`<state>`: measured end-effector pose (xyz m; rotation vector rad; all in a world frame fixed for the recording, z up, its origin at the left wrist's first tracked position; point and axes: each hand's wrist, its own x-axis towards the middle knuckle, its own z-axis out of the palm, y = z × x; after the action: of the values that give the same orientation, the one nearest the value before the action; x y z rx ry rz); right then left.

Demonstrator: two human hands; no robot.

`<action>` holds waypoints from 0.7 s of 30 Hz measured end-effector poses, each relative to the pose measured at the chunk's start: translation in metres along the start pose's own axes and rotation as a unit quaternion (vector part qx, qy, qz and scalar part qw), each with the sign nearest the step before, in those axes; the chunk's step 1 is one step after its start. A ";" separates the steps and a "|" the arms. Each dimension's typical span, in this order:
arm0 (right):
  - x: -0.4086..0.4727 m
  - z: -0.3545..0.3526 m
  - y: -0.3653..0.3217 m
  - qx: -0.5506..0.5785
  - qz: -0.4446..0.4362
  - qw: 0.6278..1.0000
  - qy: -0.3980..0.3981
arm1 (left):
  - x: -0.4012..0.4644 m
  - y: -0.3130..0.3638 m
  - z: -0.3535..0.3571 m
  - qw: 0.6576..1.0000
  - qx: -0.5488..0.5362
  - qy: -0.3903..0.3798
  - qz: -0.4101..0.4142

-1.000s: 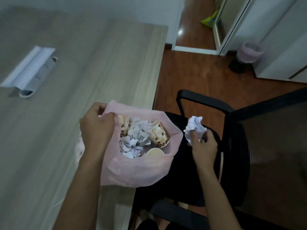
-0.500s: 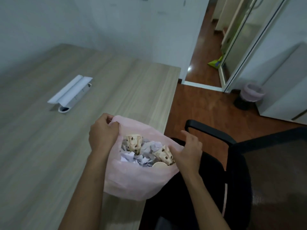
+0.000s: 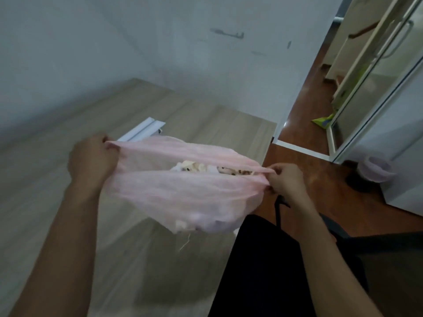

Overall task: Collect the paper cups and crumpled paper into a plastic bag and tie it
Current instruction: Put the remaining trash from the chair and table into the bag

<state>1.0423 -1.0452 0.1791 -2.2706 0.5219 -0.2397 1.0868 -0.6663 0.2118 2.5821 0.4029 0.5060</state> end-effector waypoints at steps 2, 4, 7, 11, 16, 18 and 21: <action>0.010 -0.008 -0.024 0.002 -0.031 1.000 0.002 | 0.008 -0.006 -0.014 1.000 0.014 0.010 -0.006; 0.022 -0.017 -0.047 0.030 -0.062 0.996 0.059 | 0.014 -0.005 -0.024 0.999 0.011 0.038 -0.005; 0.027 -0.018 -0.062 0.005 -0.062 0.998 0.022 | 0.019 -0.007 -0.032 0.999 0.007 0.047 0.006; 0.028 -0.015 -0.069 0.047 -0.099 0.990 0.093 | 0.019 -0.008 -0.035 0.998 -0.006 0.060 -0.012; 0.023 -0.014 -0.058 0.012 -0.094 0.994 0.059 | 0.009 -0.022 -0.029 0.998 0.004 0.056 -0.032; 0.020 -0.012 -0.056 0.016 -0.120 0.988 0.093 | 0.005 -0.024 -0.023 0.996 0.011 0.074 -0.048; 0.022 0.006 -0.051 -0.011 -0.113 0.993 0.008 | 0.003 -0.028 -0.011 0.997 0.026 0.043 -0.060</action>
<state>1.0786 -1.0200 0.2126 -2.3520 0.2749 -0.3663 1.0798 -0.6369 0.2078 2.5726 0.6044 0.5728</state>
